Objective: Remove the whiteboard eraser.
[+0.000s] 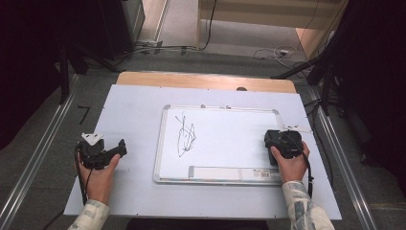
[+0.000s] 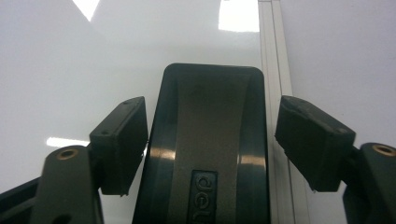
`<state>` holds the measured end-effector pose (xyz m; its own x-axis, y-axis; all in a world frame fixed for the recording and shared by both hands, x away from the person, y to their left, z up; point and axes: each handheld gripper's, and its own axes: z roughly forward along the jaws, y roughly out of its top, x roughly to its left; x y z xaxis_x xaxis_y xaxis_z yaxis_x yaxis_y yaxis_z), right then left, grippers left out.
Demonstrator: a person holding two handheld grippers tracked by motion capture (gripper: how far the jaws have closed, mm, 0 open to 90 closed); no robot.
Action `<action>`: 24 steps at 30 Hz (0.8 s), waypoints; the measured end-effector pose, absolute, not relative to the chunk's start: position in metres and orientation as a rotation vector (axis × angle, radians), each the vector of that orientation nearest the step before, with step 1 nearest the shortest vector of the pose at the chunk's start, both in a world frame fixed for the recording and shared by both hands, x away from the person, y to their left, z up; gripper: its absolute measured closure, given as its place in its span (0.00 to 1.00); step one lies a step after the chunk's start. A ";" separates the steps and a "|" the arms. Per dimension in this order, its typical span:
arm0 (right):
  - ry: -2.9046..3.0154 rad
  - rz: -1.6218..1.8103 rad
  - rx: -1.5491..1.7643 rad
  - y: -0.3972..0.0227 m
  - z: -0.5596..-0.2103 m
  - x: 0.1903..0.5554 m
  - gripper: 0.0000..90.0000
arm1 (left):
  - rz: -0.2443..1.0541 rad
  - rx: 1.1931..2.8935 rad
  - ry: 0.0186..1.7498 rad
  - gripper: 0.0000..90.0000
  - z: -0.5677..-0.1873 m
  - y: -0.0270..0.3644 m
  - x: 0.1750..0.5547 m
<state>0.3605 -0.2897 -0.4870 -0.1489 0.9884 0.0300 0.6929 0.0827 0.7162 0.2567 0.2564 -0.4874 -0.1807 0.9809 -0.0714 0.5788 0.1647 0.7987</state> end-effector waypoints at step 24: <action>1.916 0.821 1.702 -0.290 -0.488 0.362 0.35 | 0.838 1.463 1.848 0.16 -0.488 0.259 0.256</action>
